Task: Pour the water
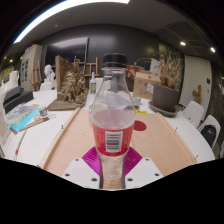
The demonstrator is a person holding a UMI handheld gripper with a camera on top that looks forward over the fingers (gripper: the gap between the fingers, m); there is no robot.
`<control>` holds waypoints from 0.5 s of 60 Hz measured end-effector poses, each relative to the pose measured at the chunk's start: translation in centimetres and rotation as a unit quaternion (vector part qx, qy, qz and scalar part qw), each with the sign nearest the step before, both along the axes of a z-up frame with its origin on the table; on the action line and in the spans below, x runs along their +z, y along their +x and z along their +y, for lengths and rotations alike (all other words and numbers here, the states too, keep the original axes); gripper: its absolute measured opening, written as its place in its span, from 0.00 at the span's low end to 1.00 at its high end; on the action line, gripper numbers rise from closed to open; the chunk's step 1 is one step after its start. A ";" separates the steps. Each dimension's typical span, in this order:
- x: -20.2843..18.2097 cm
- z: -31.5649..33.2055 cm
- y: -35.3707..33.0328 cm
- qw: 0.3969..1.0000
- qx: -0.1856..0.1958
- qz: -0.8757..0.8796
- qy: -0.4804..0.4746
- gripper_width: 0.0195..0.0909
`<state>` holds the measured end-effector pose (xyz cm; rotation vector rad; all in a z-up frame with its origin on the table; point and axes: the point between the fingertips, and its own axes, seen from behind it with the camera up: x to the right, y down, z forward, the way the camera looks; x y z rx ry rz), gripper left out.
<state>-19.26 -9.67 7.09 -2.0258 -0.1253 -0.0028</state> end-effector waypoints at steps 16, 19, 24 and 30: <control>7.4 4.6 5.6 0.995 -0.030 -0.086 0.030 0.06; 8.9 6.2 7.4 0.991 -0.032 -0.123 0.037 0.06; 11.2 9.7 10.1 0.979 -0.035 -0.195 0.052 0.06; 13.2 14.2 12.7 0.954 -0.027 -0.292 0.064 0.05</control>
